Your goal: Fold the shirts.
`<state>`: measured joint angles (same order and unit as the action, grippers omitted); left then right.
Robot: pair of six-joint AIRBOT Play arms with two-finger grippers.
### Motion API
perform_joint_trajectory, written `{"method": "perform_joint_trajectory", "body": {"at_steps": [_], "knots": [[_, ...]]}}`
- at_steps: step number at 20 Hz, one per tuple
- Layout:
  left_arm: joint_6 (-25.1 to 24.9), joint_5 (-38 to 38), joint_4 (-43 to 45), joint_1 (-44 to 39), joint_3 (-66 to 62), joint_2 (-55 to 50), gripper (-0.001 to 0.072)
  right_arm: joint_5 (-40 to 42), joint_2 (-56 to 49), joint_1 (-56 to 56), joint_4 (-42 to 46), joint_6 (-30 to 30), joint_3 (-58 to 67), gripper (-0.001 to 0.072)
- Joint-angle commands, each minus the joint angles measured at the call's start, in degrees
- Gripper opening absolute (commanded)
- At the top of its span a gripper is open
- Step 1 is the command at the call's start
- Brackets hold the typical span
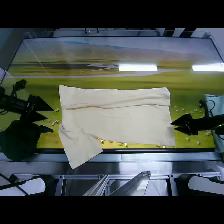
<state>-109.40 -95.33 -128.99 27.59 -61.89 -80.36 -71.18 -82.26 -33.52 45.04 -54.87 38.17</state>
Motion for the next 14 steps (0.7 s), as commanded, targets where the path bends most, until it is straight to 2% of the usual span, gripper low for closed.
{"method": "perform_joint_trajectory", "body": {"at_steps": [1, 4, 5, 6, 10, 14], "knots": [[-3.2, -0.7, 0.1, 4.0, 8.4, 5.8, 0.0720, 2.9, -0.4, 2.4, 2.1, 0.0, -3.6, 0.0491], [-3.3, -2.8, 0.1, 7.7, 13.7, 7.7, 0.0720, 3.8, -1.7, 8.8, 2.1, 0.1, -4.2, 0.0487], [-3.3, -2.7, 0.4, 8.8, 15.4, 7.9, 0.0720, 4.4, -2.0, 11.0, 2.1, 0.3, -4.1, 0.0402], [-3.3, -2.4, 0.6, 9.5, 17.0, 7.9, 0.0720, 5.0, -2.1, 12.5, 2.2, 0.5, -4.1, 0.0348], [-2.6, 1.2, 6.5, 11.1, 21.6, 7.9, 0.0720, 5.2, -2.0, 13.6, 2.2, 0.6, -4.1, 0.0359], [-2.6, 5.4, 7.1, 11.1, 23.9, 7.7, 0.0719, 5.0, -2.0, 13.6, 2.1, 0.6, -4.1, 0.0359]]}}
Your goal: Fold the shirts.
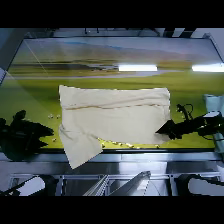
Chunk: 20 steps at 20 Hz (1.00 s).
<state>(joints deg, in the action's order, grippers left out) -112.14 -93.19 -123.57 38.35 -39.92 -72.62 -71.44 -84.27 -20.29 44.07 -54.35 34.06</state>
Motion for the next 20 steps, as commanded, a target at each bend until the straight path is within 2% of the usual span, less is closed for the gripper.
{"method": "perform_joint_trajectory", "body": {"at_steps": [1, 4, 6, 9, 13, 15, 18, 20], "knots": [[0.2, 3.4, 1.6, 0.4, 1.9, -0.9, 0.0720, 5.3, 0.0, 0.4, 3.1, 0.1, 0.0, 0.0359], [0.8, 3.6, 1.0, 0.3, 1.9, -4.9, 0.0707, 5.2, 0.0, 0.4, 3.1, 0.1, 0.0, 0.0359], [0.6, 5.9, 0.0, -1.7, 1.9, -7.4, 0.0611, 5.3, 0.0, 0.4, 3.1, 0.1, 0.0, 0.0359], [-2.0, 9.8, -3.8, -6.5, 1.9, -10.7, 0.0611, 5.0, 0.0, 0.4, 3.1, 0.1, 0.0, 0.0359], [-2.0, 14.7, -3.8, -12.1, 1.9, -15.4, 0.0611, 3.7, 0.0, 0.4, 1.8, 0.1, 0.0, 0.0359], [-2.2, 15.2, -5.4, -14.2, 1.8, -16.8, 0.0495, 3.5, 0.0, 0.4, 1.8, 0.4, 0.0, 0.0359], [-5.4, 15.2, -9.3, -16.6, 1.8, -16.9, 0.0446, 3.4, 0.0, 0.4, 1.8, 0.3, 0.0, 0.0359], [-6.7, 14.1, -9.8, -17.0, 1.8, -16.9, 0.0012, 1.9, 0.0, 0.4, 1.8, 0.3, 0.0, 0.0359]]}}
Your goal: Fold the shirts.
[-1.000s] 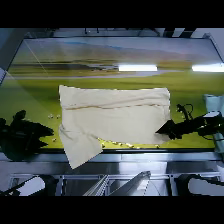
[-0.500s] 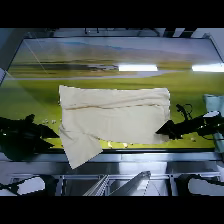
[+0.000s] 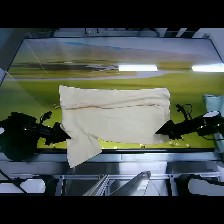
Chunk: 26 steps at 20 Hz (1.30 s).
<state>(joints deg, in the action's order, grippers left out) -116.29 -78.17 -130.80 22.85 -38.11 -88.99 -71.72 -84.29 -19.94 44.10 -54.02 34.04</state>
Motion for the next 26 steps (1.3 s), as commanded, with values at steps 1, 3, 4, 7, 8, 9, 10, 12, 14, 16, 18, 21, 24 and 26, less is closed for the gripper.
{"method": "perform_joint_trajectory", "body": {"at_steps": [1, 3, 4, 7, 8, 9, 10, 12, 14, 16, 18, 21, 24, 26], "knots": [[-2.6, -1.8, -2.7, -1.4, 0.0, -0.5, 0.0019, 1.4, 0.0, 0.0, 1.8, 0.0, 0.0, 0.0358], [-2.7, -4.2, -2.7, -0.6, 0.0, -0.5, 0.0019, -0.4, 0.1, 0.0, 1.9, -0.7, 0.0, 0.0358], [-2.7, -5.4, -2.7, 0.1, 0.0, -0.5, 0.0019, -0.9, 0.1, 0.0, 2.4, -1.0, 0.0, 0.0356], [-2.9, -8.3, -2.6, 2.3, 0.0, -0.5, 0.0018, -1.7, 0.1, -1.7, 5.5, -3.7, 0.0, 0.0209], [-3.2, -8.8, -2.7, 2.9, 0.0, -0.5, 0.0018, -2.3, 0.1, -2.8, 5.6, -4.0, 0.0, 0.0196], [-3.3, -9.0, -2.7, 3.2, 0.0, -0.5, 0.0018, -2.5, 0.1, -4.1, 5.7, -4.7, 0.0, 0.0139], [-3.3, -9.3, -2.7, 3.2, 0.0, -0.5, 0.0017, -2.8, 0.5, -5.0, 5.9, -4.7, 0.0, 0.0063], [-4.3, -11.0, -2.7, 3.2, 0.0, -0.5, 0.0017, -3.5, 2.1, -6.8, 6.3, -4.7, 0.0, 0.0019], [-4.4, -11.3, -2.6, 3.3, 0.0, -0.5, 0.0017, -3.8, 4.3, -8.9, 6.3, -4.9, 0.0, 0.0019], [-4.4, -10.8, -2.7, 3.2, 0.0, -0.5, 0.0017, -4.0, 5.9, -10.0, 6.3, -5.6, 0.0, 0.0019], [-4.5, -12.3, -3.7, 3.2, 0.0, -0.3, 0.0017, -5.4, 6.6, -9.9, 5.7, -5.8, 0.0, 0.0019], [-8.6, -17.3, -10.4, 3.7, -1.0, 3.8, 0.0018, -7.1, 7.0, -10.0, 3.7, -4.9, 0.2, 0.0019], [-4.7, -18.8, -10.3, 7.0, -7.3, 9.8, 0.0018, -9.0, 7.1, -10.0, -0.7, -4.4, 2.1, 0.0019], [-2.7, -19.6, -10.3, 9.2, -12.6, 12.7, 0.0018, -10.4, 7.1, -10.0, -8.1, -2.9, 5.1, 0.0019]]}}
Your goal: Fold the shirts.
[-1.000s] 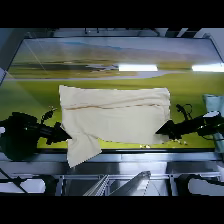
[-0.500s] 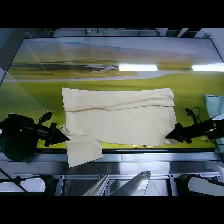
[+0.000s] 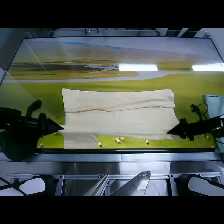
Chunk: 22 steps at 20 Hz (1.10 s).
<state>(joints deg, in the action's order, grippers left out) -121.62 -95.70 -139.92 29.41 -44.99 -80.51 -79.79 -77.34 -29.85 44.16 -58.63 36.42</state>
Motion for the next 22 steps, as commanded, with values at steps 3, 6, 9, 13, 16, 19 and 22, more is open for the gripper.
{"method": "perform_joint_trajectory", "body": {"at_steps": [3, 6, 9, 13, 16, 19, 22], "knots": [[5.9, -2.8, -1.1, 3.6, -13.7, 4.2, 0.0018, 0.0, -0.2, 0.1, -14.1, 2.3, 9.6, 0.0019], [9.2, -3.9, -1.0, -0.5, -20.6, -1.8, 0.0018, 3.5, -3.7, 2.1, -15.1, 2.3, 14.7, 0.0020], [11.4, -3.7, 1.0, -6.9, -27.5, -9.6, 0.0018, 10.0, -9.0, 6.1, -15.1, 3.3, 15.6, 0.0020], [13.8, -3.3, 3.2, -12.1, -38.9, -21.2, 0.0016, 16.4, -16.8, 8.5, -18.8, 7.7, 15.7, 0.0020], [16.5, -2.4, 8.5, -12.8, -46.3, -28.6, 0.0015, 18.8, -20.2, 8.4, -21.1, 10.9, 15.9, 0.0020], [17.2, 0.1, 8.0, -13.0, -53.1, -33.6, 0.0015, 19.5, -20.9, 8.4, -21.1, 12.0, 18.0, 0.0020], [17.8, -0.8, 7.9, -13.2, -57.4, -36.8, 0.0014, 19.5, -20.9, 8.4, -20.8, 12.0, 19.7, 0.0049]]}}
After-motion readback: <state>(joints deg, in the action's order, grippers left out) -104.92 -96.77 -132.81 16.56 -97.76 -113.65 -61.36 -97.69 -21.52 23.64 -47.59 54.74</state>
